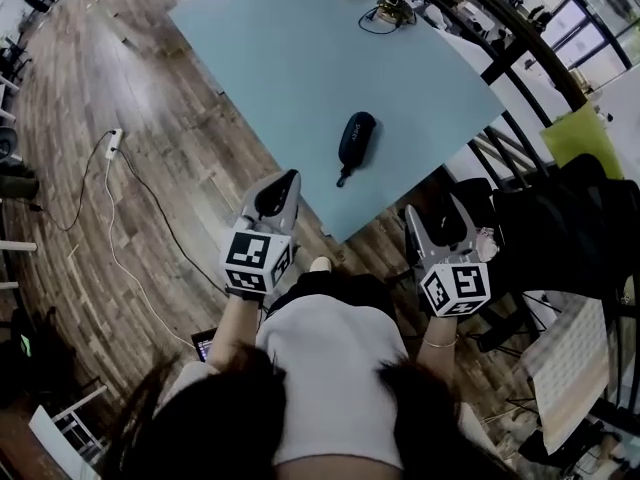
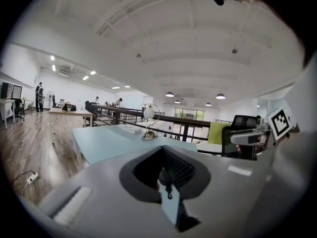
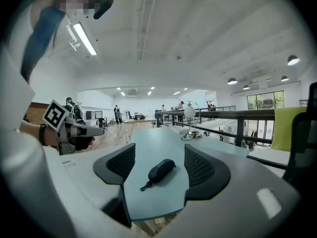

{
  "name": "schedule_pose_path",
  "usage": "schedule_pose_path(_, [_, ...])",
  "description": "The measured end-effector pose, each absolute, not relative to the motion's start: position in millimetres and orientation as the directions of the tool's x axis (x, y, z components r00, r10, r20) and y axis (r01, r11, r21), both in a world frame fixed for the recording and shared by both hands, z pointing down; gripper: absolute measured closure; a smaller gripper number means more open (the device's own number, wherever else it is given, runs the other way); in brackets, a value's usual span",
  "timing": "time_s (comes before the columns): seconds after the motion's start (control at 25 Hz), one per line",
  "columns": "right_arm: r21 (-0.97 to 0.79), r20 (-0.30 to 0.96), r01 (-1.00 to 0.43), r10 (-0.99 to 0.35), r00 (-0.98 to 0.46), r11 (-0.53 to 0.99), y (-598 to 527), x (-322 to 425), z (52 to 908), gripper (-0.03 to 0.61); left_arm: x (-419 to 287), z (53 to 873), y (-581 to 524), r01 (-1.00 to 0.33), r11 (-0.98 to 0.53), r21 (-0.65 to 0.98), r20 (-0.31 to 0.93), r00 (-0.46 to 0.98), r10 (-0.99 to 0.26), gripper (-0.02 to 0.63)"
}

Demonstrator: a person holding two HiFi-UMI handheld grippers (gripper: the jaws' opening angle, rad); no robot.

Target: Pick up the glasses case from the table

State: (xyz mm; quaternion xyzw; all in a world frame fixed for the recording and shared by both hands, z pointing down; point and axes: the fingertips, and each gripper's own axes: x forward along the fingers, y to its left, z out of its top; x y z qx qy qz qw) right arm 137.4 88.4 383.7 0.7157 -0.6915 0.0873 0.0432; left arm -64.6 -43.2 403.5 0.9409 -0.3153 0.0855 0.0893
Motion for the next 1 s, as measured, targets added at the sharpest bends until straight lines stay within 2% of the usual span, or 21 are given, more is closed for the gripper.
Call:
schedule_pose_path(0.32, [-0.063,0.263,-0.996,-0.962,-0.075,0.060,38,130,402,0.249,-74,428,-67,-0.659,-0.735,0.157,0.249,0.747,-0.616,0.557])
schedule_pose_path(0.68, [-0.077,0.271,-0.965,-0.926,-0.263,0.252,-35,143,416,0.238,-71,440,-103,-0.781,-0.610,0.132,0.264,0.621,-0.738,0.557])
schedule_pose_path(1.0, [-0.080,0.260,-0.901,-0.863,-0.433,0.427,-106,175,412,0.236,-33,432,-140,-0.861,-0.493,0.124,0.248,0.508,-0.825,0.557])
